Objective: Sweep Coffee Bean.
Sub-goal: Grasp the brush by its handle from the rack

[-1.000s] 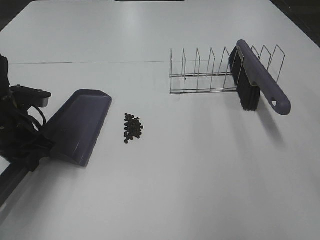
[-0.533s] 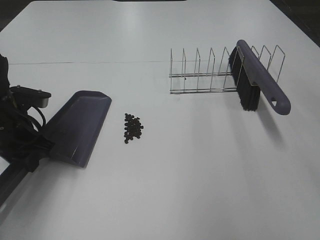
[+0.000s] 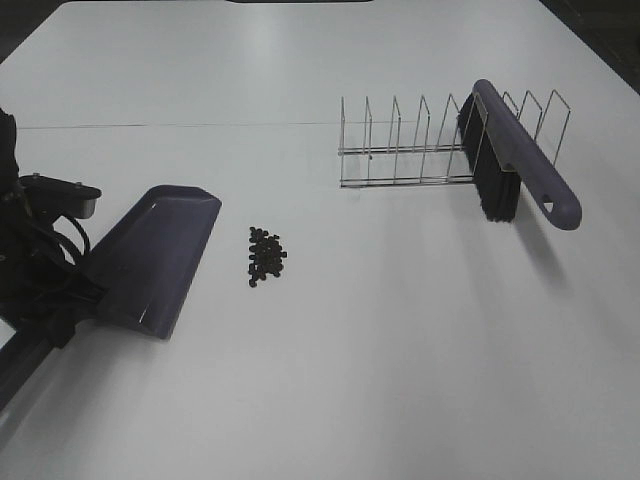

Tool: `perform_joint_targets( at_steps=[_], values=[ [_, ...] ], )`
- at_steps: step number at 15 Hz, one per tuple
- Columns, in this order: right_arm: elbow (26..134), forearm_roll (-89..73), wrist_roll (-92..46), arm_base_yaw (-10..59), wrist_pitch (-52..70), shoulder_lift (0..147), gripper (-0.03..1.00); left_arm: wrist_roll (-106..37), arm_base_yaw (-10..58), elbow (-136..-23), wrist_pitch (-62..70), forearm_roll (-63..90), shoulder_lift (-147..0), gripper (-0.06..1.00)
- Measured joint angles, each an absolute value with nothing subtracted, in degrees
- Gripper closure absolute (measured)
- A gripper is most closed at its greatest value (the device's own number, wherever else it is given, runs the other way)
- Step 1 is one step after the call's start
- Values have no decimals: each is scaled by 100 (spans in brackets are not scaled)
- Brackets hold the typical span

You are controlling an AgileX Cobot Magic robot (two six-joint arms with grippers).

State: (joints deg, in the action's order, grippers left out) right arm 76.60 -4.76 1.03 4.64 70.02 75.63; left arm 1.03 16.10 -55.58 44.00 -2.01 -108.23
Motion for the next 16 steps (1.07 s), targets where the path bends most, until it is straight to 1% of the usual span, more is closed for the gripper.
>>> perform_joint_targets(
  at_steps=[2,6,12,15,16],
  values=[
    [7786,-476,103,464,6996,7861,26,103,1610,-5558,4400,-201,-10823,61],
    [8084,-470,103,464,6990,8915,26,103,1610,-5558,4412,-201,-10823,61],
    [8463,-470,103,464,6858,9735,26,103,1610,-5558,4418,-201,-10823,61],
    [8932,-441,0,504,6681,10193,27,103,1610,-5558,4406,-201,-10823,61],
    [9259,-367,-57,613,6675,10462,27,103,1610,-5558,4389,-201,-10823,61]
  ],
)
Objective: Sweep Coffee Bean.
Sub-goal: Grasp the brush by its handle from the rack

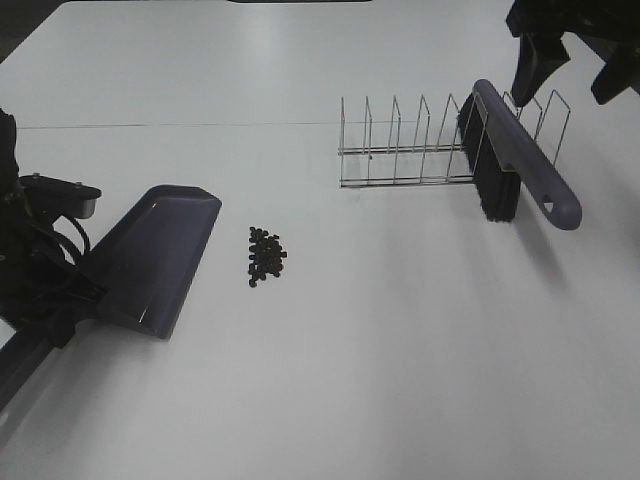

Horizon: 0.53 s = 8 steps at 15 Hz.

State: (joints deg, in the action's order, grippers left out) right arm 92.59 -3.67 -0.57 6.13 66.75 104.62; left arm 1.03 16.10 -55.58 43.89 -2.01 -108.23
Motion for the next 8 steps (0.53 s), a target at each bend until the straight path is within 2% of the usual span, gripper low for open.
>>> perform_joint_targets(
  at_steps=[3,8],
  values=[
    [9958,-178,-97,733,6675,11070,27,103,1610,-5558,4366,-201,-10823,61],
    [10462,0,-115,739,6354,11723,27,109,1610,-5558,4360,-201,-10823,61]
  ],
)
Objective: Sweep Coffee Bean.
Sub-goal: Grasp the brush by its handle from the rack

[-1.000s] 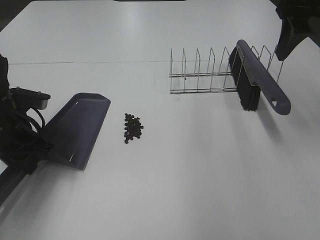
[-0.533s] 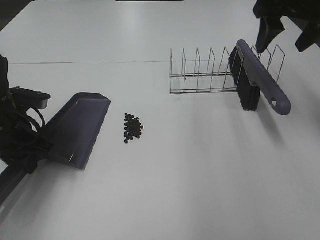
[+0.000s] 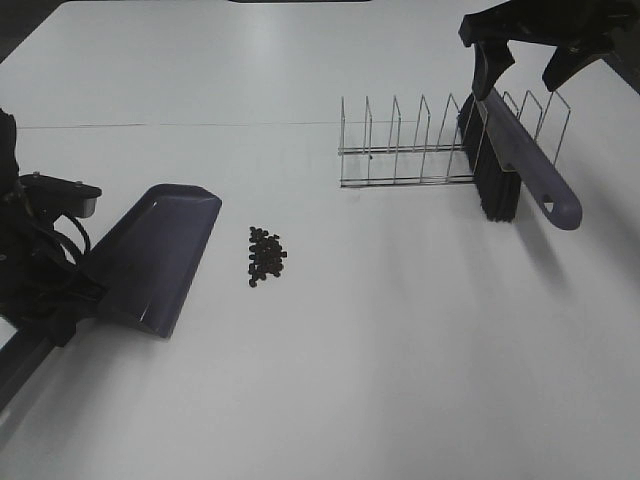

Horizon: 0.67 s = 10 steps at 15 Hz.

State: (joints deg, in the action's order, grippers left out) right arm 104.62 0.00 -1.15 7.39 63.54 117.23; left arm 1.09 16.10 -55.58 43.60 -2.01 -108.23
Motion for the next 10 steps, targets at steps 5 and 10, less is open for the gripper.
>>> perform_joint_targets(
  at_steps=[5,10],
  values=[
    [10468,464,-126,739,6188,12078,27,109,1610,-5558,4360,-201,-10823,61],
    [10468,481,-126,739,6171,12410,27,109,1610,-5558,4360,-201,-10823,61]
  ],
)
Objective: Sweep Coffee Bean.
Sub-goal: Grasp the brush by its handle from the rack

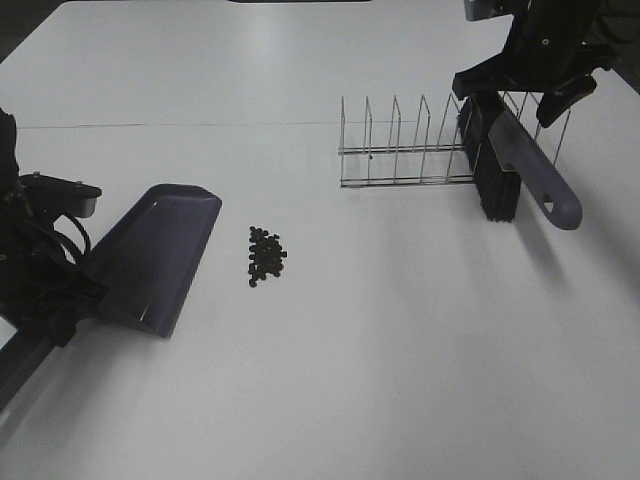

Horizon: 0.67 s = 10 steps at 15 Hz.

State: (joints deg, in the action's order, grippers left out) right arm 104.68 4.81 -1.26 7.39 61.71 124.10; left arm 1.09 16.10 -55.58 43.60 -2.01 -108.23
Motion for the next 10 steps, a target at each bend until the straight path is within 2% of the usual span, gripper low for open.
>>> perform_joint_targets(
  at_steps=[5,10],
  values=[
    [10468,619,86,739,5604,12548,27,109,1610,-5558,4337,-201,-10823,61],
    [10468,825,258,739,5558,12737,27,109,1610,-5558,4297,-201,-10823,61]
  ],
)
